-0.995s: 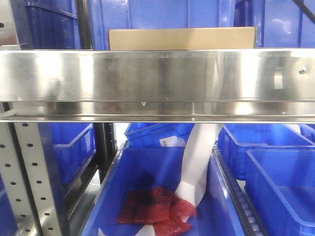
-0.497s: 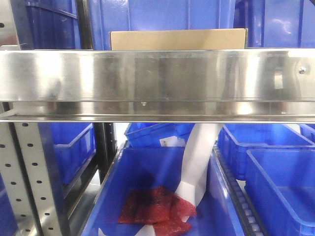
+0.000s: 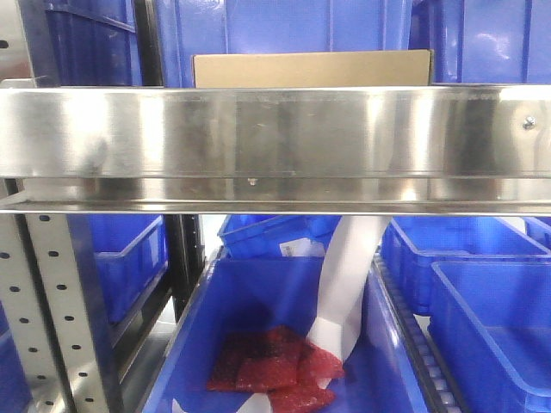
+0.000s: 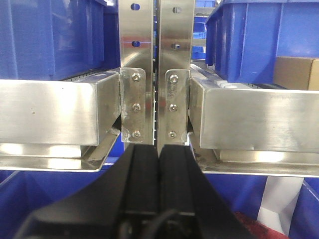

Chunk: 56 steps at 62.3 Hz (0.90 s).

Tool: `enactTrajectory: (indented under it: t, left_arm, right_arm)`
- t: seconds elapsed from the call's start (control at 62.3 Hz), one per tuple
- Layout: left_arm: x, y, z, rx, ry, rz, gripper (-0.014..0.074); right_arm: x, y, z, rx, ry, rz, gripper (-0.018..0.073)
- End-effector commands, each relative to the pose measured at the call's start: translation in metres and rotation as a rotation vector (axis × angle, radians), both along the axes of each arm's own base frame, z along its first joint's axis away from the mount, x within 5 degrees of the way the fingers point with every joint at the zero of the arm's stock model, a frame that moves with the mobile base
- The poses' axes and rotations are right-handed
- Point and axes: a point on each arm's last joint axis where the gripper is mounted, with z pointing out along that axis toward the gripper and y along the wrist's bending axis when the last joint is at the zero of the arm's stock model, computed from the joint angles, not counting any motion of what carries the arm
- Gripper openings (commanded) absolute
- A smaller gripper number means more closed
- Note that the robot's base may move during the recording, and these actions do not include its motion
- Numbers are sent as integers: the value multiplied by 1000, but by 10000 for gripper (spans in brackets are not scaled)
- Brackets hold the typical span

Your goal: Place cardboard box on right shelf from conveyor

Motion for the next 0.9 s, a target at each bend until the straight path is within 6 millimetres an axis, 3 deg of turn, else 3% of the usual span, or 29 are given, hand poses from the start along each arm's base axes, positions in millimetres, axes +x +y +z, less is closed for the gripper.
enactTrajectory:
  t: [0.0,0.16,0.417,0.61,0.738,0.882]
  left_arm:
    - [-1,0,6,-11,-86,2,-116]
    - [-1,0,6,-11,-86,2,-116]
    - [-1,0,6,-11,-86,2,-116]
    - [-1,0,6,-11,-86,2,-116]
    - [-1,0,6,-11,-86,2,-116]
    - [-1,0,6,-11,-86,2,-116]
  right_arm:
    - [-25,-22,20,45,-188,-47,50]
    - [-72,-45,1,42,-247,-125,50]
    - [-145,-50,-38,290,-317,-150,50]
    - [-190,-52,-74,305,-370,-142,50]
    - [-213,-53,-91,313,-427,-133,50]
    - [-226,-54,-97,319,-477,-126,50]
